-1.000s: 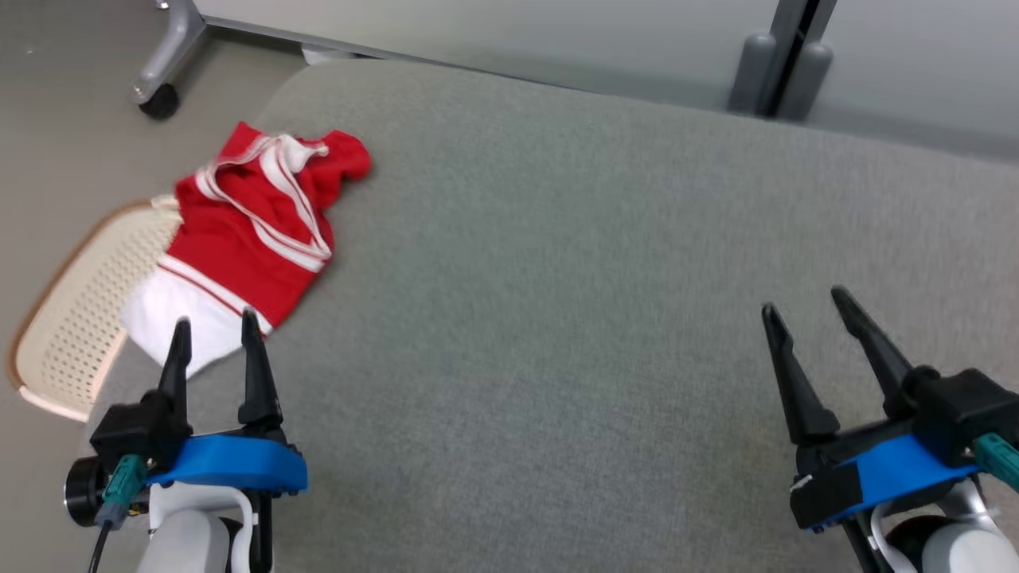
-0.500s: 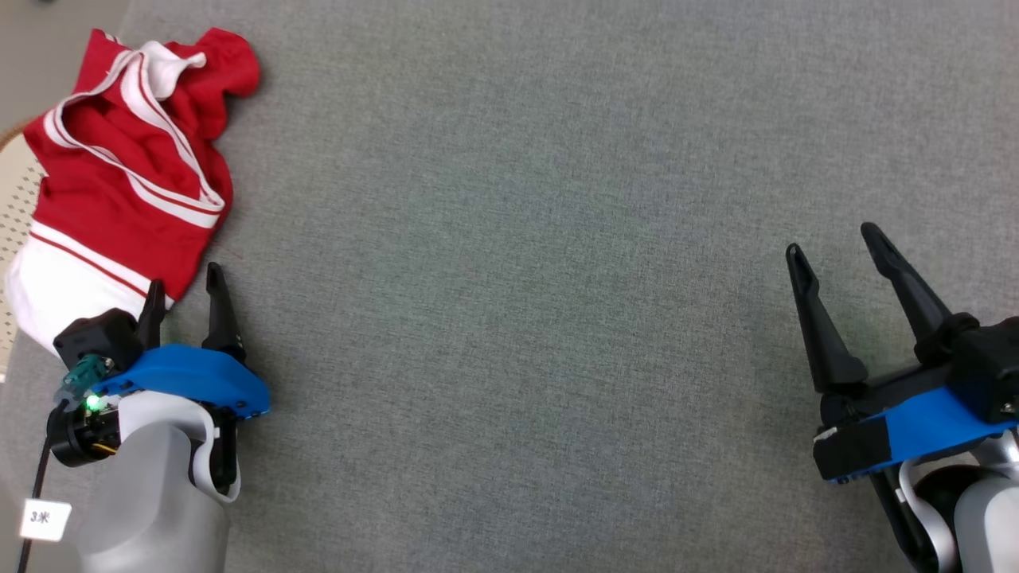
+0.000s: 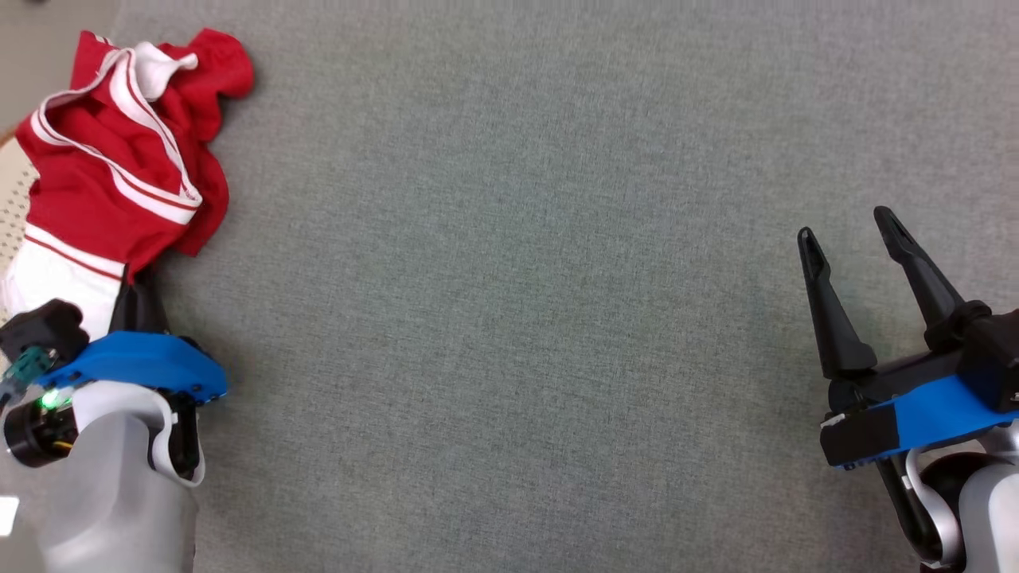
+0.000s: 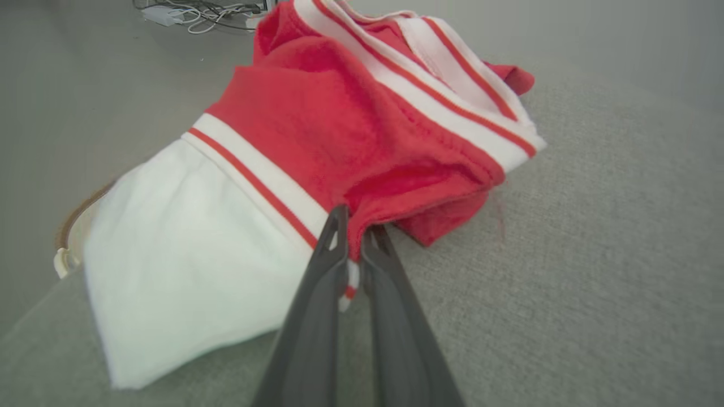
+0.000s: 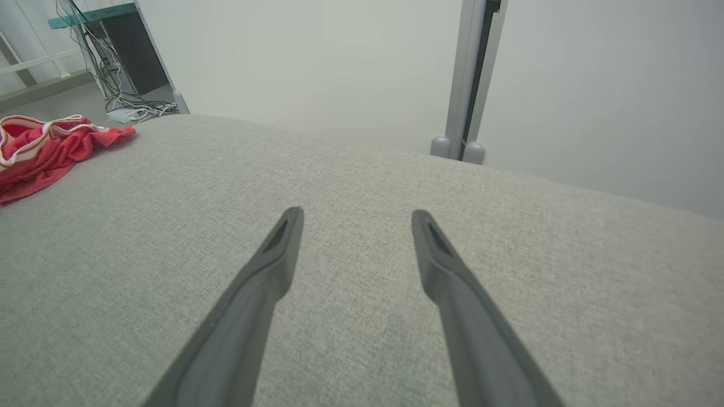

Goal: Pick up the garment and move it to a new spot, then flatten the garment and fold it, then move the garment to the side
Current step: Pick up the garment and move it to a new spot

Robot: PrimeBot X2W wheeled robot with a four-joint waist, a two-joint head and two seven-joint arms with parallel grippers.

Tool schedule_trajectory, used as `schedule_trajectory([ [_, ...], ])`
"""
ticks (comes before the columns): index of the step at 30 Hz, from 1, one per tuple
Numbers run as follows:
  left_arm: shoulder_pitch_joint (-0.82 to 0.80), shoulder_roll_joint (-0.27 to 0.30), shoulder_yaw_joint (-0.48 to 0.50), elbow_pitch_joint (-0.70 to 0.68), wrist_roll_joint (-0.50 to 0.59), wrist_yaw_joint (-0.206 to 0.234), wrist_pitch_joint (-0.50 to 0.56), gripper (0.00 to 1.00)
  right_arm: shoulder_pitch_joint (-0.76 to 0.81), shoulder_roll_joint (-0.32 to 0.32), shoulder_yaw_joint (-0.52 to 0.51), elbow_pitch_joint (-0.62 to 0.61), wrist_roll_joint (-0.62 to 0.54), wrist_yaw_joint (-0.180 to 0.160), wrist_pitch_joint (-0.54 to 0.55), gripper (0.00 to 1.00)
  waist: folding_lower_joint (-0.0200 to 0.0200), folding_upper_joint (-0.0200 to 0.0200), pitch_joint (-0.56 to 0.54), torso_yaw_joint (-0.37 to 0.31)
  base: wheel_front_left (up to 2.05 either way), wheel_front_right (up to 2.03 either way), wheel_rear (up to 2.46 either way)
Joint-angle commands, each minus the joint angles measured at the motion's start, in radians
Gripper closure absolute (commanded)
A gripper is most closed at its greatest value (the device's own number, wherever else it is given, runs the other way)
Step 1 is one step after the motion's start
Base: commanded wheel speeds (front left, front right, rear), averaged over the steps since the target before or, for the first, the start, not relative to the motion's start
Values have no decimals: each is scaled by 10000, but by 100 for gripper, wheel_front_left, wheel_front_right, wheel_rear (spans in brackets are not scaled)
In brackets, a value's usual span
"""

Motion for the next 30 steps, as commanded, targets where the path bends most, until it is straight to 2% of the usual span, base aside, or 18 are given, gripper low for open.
schedule_trajectory([
  [1,261,22,137,-267,130,56,2,100,-94,42,3,56,-6,1,-87,0,-1,-3,-219,-121,0,0,0],
  [9,1937,-330,461,-2982,1353,373,0,100,372,343,79,652,126,1,-558,0,-1,-3,-1759,-536,0,0,0],
  [16,3480,-747,126,-5200,1979,443,-8,100,1012,703,97,1202,292,1,-819,0,-1,-3,-3138,-1136,0,0,0],
  [23,4714,-1080,-639,-7173,2058,424,476,100,1492,943,226,1456,408,1,-1001,0,-1,-3,-3804,-2002,0,0,0],
  [30,4802,-1255,-2225,-8228,2048,-41,1157,100,1508,1051,253,1480,487,1,-1066,0,-1,-3,-3663,-3116,0,0,0],
])
